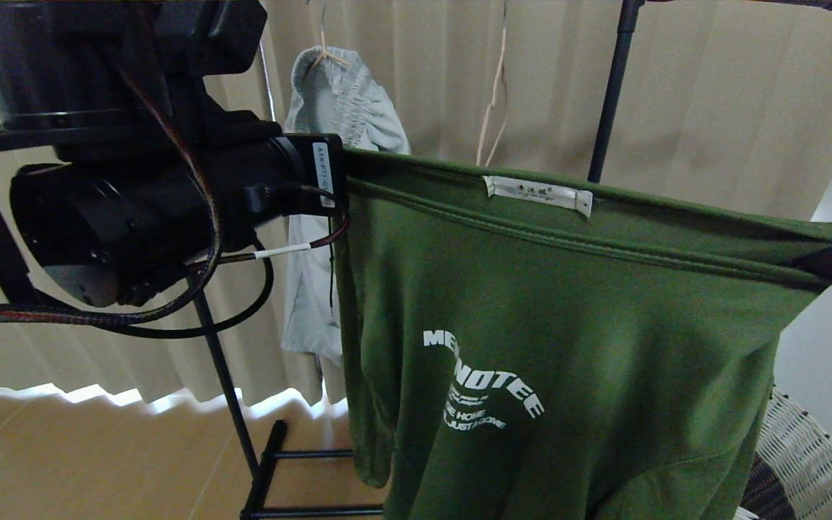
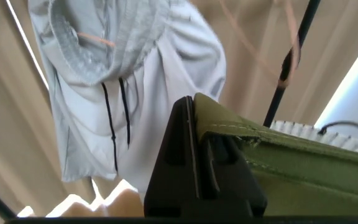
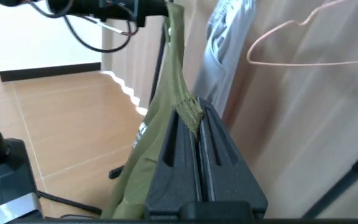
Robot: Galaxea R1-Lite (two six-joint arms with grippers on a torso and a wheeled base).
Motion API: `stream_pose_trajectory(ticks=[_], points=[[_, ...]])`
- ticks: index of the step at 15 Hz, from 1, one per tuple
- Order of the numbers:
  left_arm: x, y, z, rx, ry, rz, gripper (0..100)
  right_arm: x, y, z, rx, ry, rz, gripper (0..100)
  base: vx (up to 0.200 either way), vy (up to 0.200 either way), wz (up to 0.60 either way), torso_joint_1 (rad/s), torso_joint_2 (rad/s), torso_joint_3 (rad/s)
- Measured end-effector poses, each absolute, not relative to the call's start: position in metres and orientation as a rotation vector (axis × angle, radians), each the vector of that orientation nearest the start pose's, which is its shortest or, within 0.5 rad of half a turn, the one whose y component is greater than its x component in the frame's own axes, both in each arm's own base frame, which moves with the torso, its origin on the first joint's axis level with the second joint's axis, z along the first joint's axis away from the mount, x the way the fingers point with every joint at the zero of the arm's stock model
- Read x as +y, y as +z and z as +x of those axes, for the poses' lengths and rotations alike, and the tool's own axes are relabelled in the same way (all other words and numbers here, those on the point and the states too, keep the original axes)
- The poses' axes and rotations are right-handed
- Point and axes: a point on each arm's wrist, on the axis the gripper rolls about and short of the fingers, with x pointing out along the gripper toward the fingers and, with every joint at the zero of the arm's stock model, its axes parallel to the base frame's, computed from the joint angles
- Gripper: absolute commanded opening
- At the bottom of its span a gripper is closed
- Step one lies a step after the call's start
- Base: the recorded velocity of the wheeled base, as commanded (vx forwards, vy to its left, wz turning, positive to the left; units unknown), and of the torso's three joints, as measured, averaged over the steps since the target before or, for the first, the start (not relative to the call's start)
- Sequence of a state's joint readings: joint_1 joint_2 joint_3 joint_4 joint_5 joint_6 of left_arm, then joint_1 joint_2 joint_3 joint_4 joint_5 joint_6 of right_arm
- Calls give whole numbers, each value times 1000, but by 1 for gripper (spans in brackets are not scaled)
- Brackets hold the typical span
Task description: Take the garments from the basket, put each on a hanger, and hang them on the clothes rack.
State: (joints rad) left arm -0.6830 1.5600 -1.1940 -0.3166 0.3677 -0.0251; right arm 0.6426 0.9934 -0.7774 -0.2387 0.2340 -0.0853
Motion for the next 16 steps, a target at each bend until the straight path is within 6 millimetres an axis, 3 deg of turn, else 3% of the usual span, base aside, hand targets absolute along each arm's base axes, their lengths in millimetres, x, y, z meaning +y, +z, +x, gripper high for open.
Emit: stream_pose_trajectory(ticks=[5, 10, 16], points=[[-154, 300, 204, 101, -380, 34, 0, 77, 294, 127, -61, 714, -78, 0, 0, 0, 0, 0, 0, 0], [-115, 311, 146, 159, -643, 42, 0, 89, 299, 172, -163, 649, -40, 0, 0, 0, 0, 0, 0, 0], [-89, 316, 101, 58, -861, 52, 0, 112, 306, 226, -230, 644, 27, 0, 0, 0, 0, 0, 0, 0]])
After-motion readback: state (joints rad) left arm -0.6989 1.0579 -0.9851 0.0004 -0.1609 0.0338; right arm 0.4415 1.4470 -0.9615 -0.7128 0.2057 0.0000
